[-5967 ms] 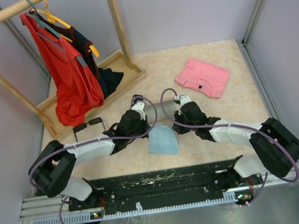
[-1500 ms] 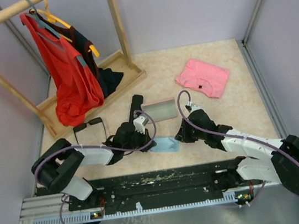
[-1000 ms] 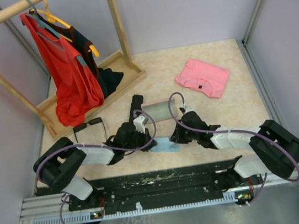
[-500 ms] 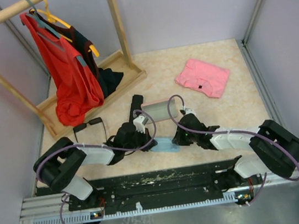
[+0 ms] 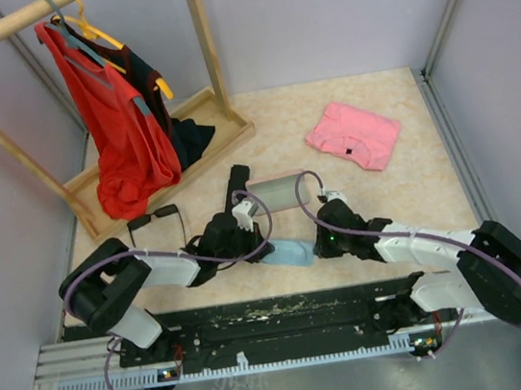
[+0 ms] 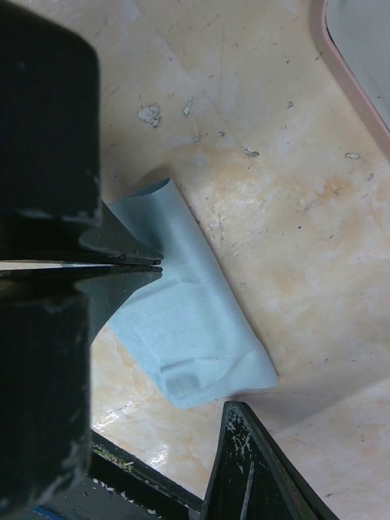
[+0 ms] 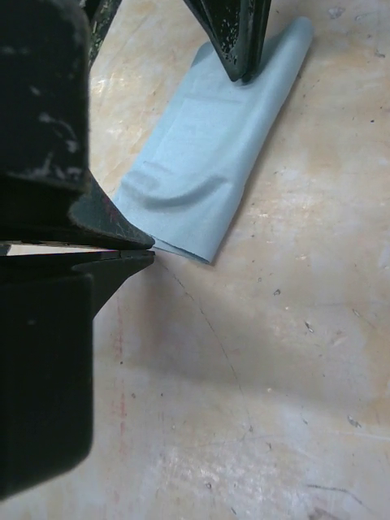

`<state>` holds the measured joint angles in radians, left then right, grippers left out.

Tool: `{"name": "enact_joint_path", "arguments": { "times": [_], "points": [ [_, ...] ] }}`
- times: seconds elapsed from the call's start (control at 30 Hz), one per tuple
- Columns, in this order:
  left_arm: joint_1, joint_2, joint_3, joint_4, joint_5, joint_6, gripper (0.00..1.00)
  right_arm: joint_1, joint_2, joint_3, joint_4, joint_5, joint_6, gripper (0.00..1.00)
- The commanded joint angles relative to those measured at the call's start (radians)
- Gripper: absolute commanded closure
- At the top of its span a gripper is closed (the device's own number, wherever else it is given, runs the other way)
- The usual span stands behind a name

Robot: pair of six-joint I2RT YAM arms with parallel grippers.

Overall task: Organize the sunglasses
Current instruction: Fold the glasses cleaning cloth at the center of the board.

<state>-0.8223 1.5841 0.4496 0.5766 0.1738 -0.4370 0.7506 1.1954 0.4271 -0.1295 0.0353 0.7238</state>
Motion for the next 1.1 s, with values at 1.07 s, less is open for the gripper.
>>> {"name": "enact_joint_path", "arguments": {
  "times": [1.07],
  "points": [
    [0.005, 0.053, 0.008, -0.098, -0.035, 0.017, 1.00, 0.007, 0.040, -0.046, 0.191, -0.109, 0.088, 1.00]
  ]
}}
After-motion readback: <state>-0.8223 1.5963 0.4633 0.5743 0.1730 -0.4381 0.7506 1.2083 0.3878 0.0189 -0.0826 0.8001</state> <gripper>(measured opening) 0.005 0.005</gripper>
